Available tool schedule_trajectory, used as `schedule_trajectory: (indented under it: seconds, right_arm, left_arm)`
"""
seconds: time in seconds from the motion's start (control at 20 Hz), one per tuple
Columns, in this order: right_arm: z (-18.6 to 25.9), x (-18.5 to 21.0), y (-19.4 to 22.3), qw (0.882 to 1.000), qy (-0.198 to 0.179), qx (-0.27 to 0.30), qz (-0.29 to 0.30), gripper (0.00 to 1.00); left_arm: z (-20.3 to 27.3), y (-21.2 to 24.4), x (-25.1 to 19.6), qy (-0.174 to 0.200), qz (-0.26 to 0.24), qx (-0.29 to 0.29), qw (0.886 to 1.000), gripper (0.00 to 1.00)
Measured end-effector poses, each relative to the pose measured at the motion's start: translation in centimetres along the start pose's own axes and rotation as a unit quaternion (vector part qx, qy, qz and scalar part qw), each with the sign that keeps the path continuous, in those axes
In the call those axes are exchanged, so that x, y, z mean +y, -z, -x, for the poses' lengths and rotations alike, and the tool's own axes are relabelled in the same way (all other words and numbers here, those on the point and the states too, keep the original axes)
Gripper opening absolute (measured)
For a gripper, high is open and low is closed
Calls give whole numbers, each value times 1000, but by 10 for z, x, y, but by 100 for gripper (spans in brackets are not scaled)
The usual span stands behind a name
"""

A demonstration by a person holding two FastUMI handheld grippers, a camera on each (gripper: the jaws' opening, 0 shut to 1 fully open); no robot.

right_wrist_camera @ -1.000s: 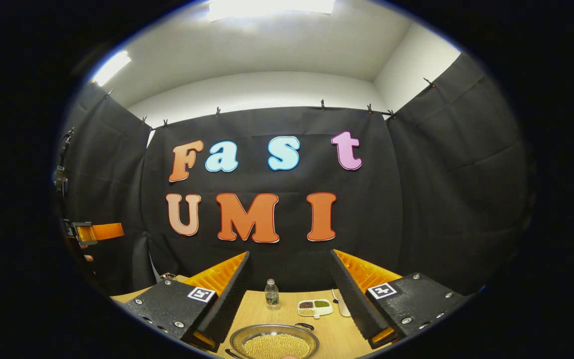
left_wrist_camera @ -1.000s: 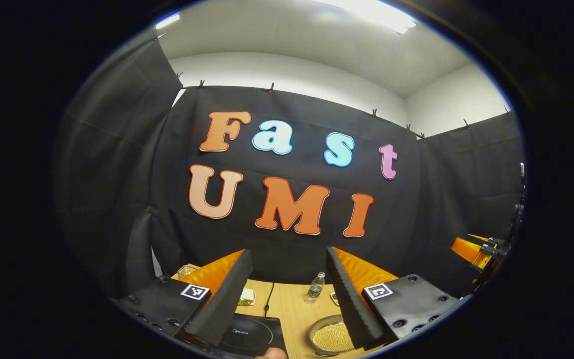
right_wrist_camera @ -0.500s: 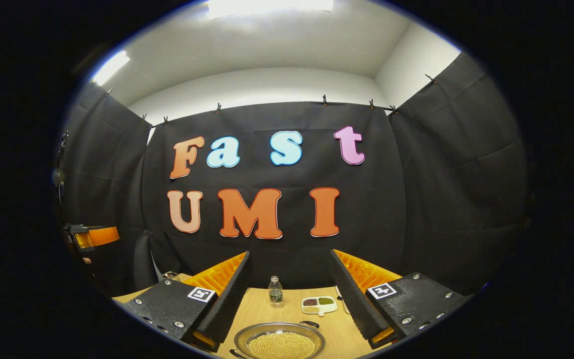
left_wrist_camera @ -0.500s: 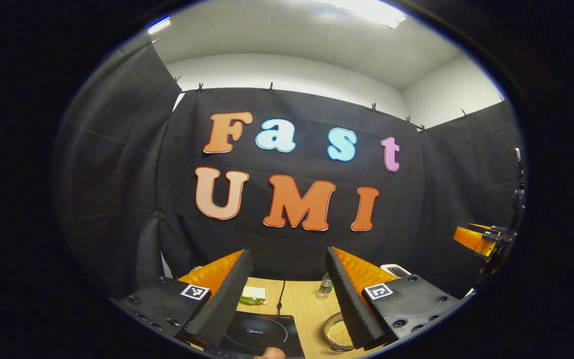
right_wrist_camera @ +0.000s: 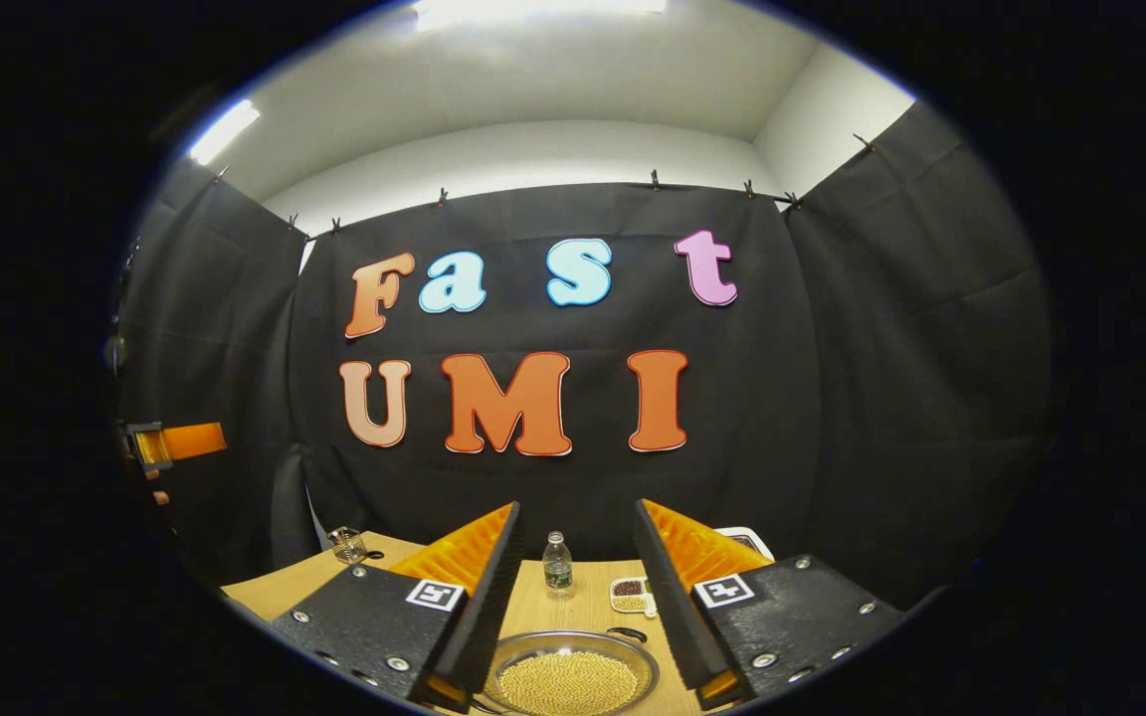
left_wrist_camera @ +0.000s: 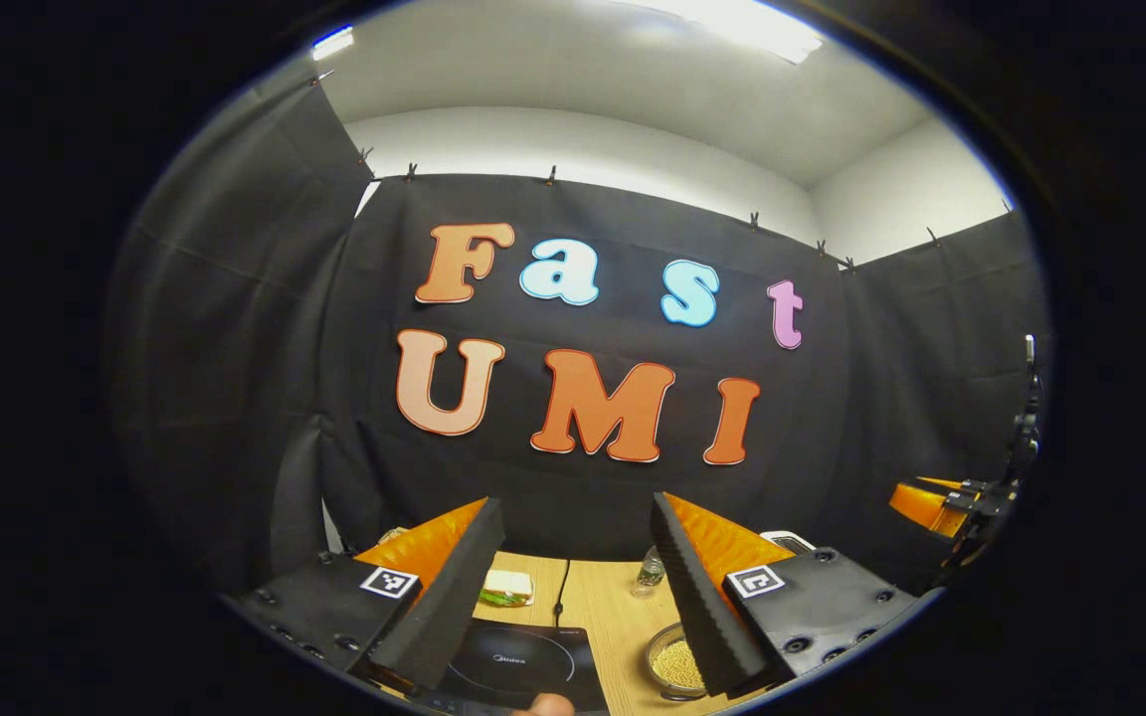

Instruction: First push the handle of the pot to place it horizontally, then grasp the pot with both hands and set it on the induction cooktop.

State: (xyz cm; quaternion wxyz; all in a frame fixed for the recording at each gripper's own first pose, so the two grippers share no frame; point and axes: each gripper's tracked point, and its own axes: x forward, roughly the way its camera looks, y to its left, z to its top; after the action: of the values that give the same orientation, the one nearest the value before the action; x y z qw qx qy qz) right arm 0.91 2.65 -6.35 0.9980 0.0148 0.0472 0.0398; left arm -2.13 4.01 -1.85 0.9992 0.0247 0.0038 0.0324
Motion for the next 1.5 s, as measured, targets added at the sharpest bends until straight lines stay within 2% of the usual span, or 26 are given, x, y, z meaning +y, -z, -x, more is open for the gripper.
schedule_trajectory:
  seconds: [0.05, 0.15, 0.2, 0.35, 0.4, 0.45, 0.5, 0.6, 0.7, 0.75, 0.95, 1.15, 1.5]
  right_arm:
    - [0, 0, 7, 1000, -3, 4, -5, 63]
    - [2, -7, 22, 1000, 4, 16, -13, 51]
    - [2, -8, 28, 1000, 7, 19, -12, 51]
    - [4, -15, 49, 999, 18, 28, -1, 24]
    - [5, -15, 58, 999, 17, 34, 2, 26]
    - [5, -14, 69, 999, 16, 43, 2, 22]
    - [7, -15, 79, 999, 17, 52, -1, 24]
    - [10, -14, 103, 997, 12, 73, -12, 7]
    - [12, -16, 124, 995, 15, 91, -22, 5]
    - [13, -16, 137, 995, 15, 100, -22, 0]
    - [24, -17, 183, 990, 20, 141, -5, 0]
    - [36, -8, 221, 984, 6, 180, 7, 0]
    - [62, 3, 272, 974, -6, 222, 42, 0]
  left_arm:
    - [2, -2, 1, -1, -5, -4, 1000, 97]
    - [6, -6, 0, 1, -11, -10, 1000, 98]
    - [9, -6, -2, 1, -13, -11, 1000, 97]
    - [16, -8, -10, 10, -18, -14, 1000, 97]
    - [18, -9, -12, 12, -19, -17, 1000, 97]
    - [20, -11, -14, 15, -19, -20, 1000, 97]
    - [22, -12, -16, 17, -18, -23, 999, 98]
    - [26, -12, -19, 21, -17, -24, 999, 98]
    - [28, -10, -21, 25, -22, -23, 999, 98]
    - [28, -8, -20, 24, -26, -20, 999, 98]
    - [27, -2, -20, 24, -31, -12, 999, 98]
    - [27, 4, -13, 16, -28, -7, 999, 98]
    - [16, 15, 1, -1, -25, 6, 1000, 98]
